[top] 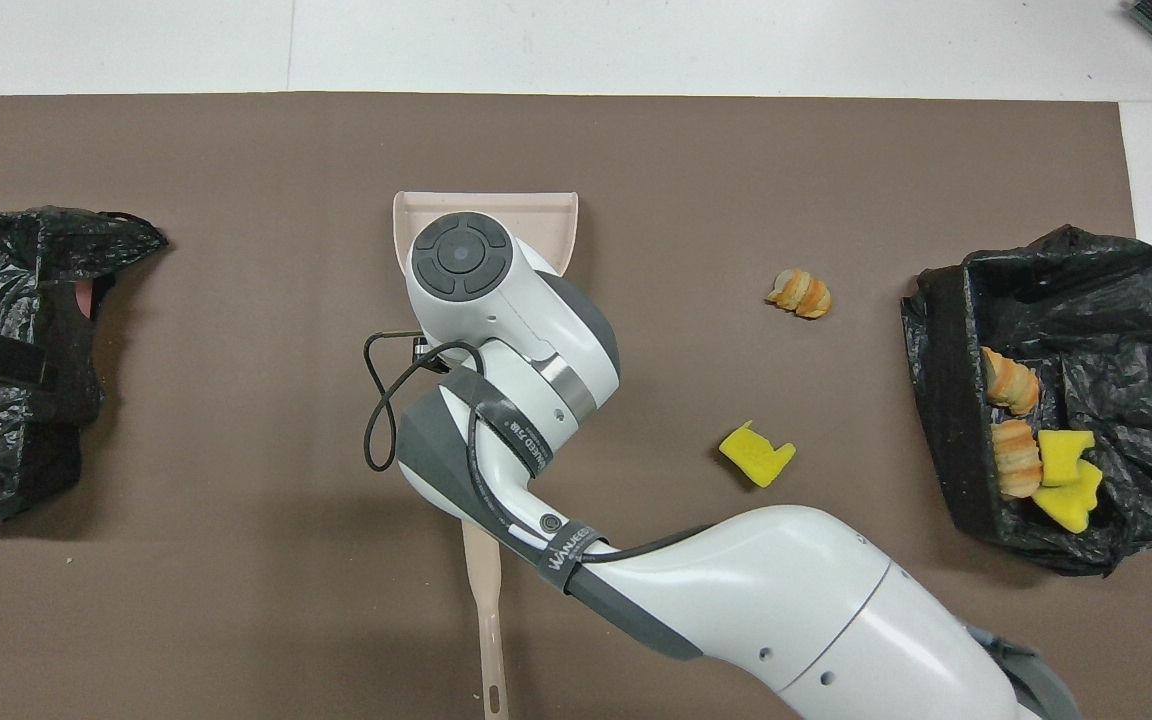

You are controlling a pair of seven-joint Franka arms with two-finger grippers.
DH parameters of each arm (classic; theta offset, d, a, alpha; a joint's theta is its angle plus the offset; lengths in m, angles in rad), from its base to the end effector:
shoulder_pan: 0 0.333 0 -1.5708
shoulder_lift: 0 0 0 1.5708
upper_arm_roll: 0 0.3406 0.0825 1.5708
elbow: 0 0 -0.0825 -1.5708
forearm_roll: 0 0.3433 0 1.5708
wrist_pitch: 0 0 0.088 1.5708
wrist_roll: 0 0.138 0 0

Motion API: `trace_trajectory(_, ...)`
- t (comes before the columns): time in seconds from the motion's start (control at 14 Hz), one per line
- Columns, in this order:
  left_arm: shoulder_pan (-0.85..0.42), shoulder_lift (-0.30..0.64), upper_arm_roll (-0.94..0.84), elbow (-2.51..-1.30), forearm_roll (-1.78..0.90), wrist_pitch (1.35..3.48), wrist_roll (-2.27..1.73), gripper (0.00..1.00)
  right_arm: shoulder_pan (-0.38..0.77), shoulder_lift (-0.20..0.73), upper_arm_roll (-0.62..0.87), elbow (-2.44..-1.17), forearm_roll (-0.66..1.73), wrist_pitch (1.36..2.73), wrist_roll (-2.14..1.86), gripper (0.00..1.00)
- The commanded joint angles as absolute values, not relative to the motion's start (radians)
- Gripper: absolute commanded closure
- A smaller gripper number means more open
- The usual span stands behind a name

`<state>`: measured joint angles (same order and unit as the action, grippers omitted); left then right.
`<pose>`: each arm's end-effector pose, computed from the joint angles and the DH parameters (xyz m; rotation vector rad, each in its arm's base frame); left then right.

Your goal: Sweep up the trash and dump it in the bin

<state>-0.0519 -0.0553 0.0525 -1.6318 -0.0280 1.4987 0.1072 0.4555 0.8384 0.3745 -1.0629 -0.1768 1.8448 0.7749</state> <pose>0.4843 -0.0030 0.6138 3.0998 -0.1671 -0.1182 0.5756 0.4662 0.3455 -3.0704 0.0160 0.1254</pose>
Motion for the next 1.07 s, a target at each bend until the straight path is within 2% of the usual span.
trace_trajectory(0.0, -0.092, -0.087, 0.063, -1.683, -0.021, 1.512, 0.106, 0.00, 0.449, 0.844, 0.371, -1.063, -0.153, 1.838, 0.785, 0.85)
trace_trajectory(0.14, -0.098, -0.084, 0.061, -1.686, -0.021, 1.519, 0.106, 0.00, 0.442, 0.836, 0.374, -1.065, -0.147, 1.833, 0.787, 0.54)
trace_trajectory(0.29, -0.124, -0.077, 0.061, -1.690, -0.021, 1.534, 0.097, 0.00, 0.436, 0.813, 0.373, -1.065, -0.095, 1.830, 0.804, 0.31)
trace_trajectory(0.36, -0.130, -0.077, 0.061, -1.709, -0.021, 1.560, 0.094, 0.00, 0.433, 0.790, 0.373, -1.074, -0.074, 1.821, 0.810, 0.24)
trace_trajectory(0.57, -0.184, -0.058, 0.061, -1.746, -0.021, 1.656, 0.091, 0.00, 0.431, 0.674, 0.376, -1.171, -0.069, 1.737, 0.811, 0.17)
trace_trajectory(0.79, -0.241, -0.008, 0.061, -1.743, -0.023, 1.745, 0.036, 0.00, 0.449, 0.504, 0.380, -1.414, -0.043, 1.746, 0.836, 0.11)
trace_trajectory(0.86, -0.271, 0.008, 0.061, -1.743, -0.023, 1.775, -0.004, 0.00, 0.465, 0.456, 0.380, -1.481, -0.026, 1.752, 0.835, 0.05)
trace_trajectory(1.0, -0.325, 0.057, 0.061, -1.735, -0.023, 1.834, -0.079, 0.00, 0.503, 0.388, 0.382, -1.589, -0.002, 1.776, 0.836, 0.01)
